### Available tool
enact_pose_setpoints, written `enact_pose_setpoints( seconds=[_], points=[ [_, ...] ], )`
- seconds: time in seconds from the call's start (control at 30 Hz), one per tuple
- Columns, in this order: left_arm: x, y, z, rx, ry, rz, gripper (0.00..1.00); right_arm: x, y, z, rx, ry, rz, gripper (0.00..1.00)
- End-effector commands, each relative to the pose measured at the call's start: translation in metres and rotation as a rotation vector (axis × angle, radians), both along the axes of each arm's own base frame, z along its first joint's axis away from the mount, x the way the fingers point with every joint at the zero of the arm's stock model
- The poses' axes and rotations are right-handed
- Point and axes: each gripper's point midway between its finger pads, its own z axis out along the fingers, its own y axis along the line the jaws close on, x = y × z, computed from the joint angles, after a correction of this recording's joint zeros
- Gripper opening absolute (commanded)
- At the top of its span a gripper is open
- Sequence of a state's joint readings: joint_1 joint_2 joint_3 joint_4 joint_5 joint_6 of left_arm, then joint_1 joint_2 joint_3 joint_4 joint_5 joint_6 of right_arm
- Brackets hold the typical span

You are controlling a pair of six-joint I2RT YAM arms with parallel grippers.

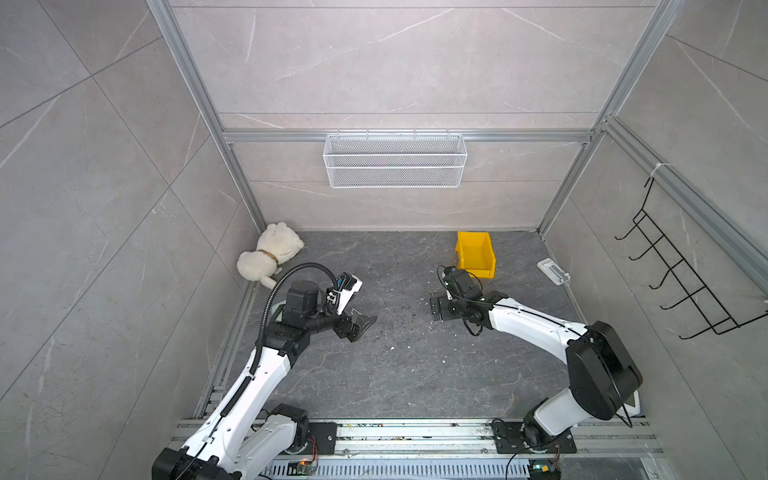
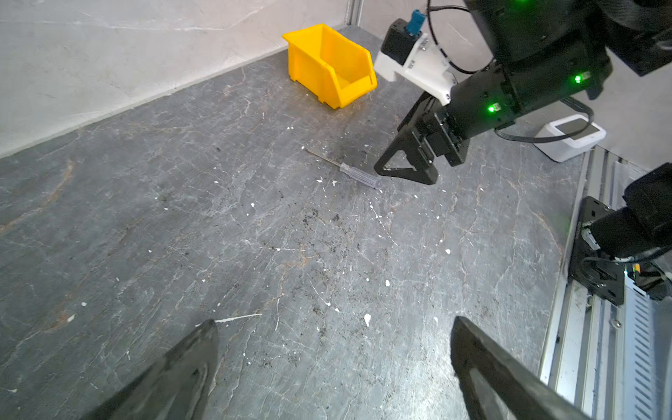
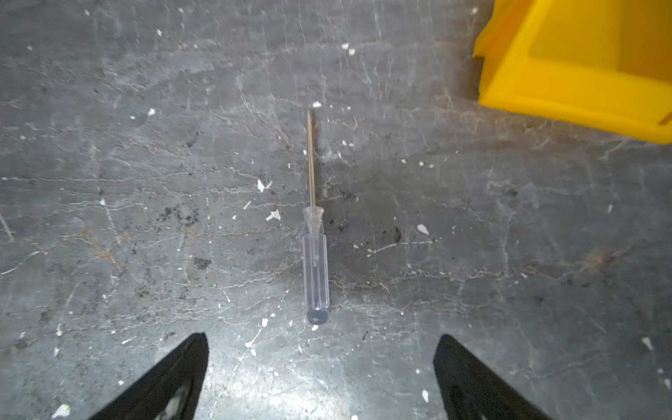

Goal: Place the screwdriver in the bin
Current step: 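Reach the right gripper down to the clear-handled screwdriver while the left arm lifts forward, then close the right gripper on the screwdriver's clear handle and lift it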

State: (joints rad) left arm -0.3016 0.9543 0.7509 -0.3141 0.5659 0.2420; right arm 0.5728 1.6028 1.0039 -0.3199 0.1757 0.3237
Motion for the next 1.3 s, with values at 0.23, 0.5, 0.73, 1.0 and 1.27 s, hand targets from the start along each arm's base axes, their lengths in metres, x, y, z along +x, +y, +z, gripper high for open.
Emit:
enact_pose_setpoints(
  seconds=[0.23,0.5,0.73,1.0,1.27],
  points=[
    [-0.023,0.0,-0.01,-0.002,-0.033,-0.059,1.0,0.017,0.009,-0.035,-0.049,0.059,-0.032,0.95],
    [-0.023,0.0,-0.011,0.001,-0.027,-0.061,1.0,0.034,0.016,-0.053,-0.09,0.074,-0.028,0.91],
    [-0.023,0.0,-0.011,0.0,-0.027,-0.064,1.0,0.038,0.022,-0.068,-0.098,0.108,-0.011,0.82],
    [-0.023,0.0,-0.011,-0.001,-0.031,-0.067,1.0,0.037,0.02,-0.071,-0.1,0.117,-0.021,0.43],
    [-0.024,-0.001,-0.01,-0.004,-0.035,-0.069,1.0,0.037,0.018,-0.07,-0.109,0.115,-0.031,0.08]
  ],
)
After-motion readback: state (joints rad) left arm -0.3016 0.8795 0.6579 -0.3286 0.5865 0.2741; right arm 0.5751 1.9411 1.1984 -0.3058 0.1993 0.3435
